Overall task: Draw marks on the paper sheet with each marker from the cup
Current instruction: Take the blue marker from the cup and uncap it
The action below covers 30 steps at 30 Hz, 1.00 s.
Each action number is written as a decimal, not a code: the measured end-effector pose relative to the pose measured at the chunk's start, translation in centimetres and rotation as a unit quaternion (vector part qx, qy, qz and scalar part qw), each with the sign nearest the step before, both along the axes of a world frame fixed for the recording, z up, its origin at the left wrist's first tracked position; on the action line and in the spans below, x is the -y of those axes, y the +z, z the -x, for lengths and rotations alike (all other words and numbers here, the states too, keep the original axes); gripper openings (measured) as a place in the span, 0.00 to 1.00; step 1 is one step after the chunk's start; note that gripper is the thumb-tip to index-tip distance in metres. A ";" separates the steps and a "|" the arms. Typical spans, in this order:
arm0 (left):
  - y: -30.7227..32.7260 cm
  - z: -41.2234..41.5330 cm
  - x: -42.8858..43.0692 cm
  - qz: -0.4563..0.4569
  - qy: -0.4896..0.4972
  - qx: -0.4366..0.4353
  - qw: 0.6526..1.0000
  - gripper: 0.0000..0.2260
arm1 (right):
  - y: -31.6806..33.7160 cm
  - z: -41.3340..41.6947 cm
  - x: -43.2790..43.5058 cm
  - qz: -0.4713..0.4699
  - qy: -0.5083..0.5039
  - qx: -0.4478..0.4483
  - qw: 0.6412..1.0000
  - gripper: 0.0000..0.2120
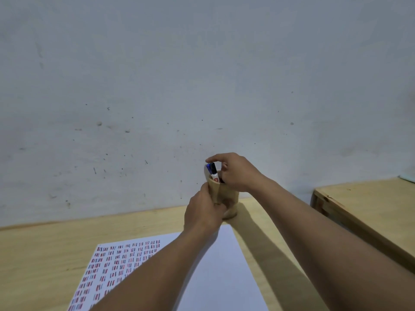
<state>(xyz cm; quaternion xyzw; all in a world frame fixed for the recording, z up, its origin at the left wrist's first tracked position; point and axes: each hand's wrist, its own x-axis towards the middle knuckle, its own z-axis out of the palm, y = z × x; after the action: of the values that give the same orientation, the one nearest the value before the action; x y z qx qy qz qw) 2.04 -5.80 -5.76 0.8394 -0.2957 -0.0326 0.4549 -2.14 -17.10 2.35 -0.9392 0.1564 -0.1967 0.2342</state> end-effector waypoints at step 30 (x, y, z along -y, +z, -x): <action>0.8 1.4 -0.6 -0.001 0.011 -0.006 1.000 0.18 | 2.8 1.4 -0.1 -0.056 -0.053 0.133 0.988 0.09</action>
<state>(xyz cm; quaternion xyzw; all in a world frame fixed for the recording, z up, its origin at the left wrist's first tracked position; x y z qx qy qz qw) 0.64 -5.23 -5.01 0.8426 -0.2839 -0.0323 0.4564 -3.53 -16.96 5.19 -0.8804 0.1839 -0.3230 0.2947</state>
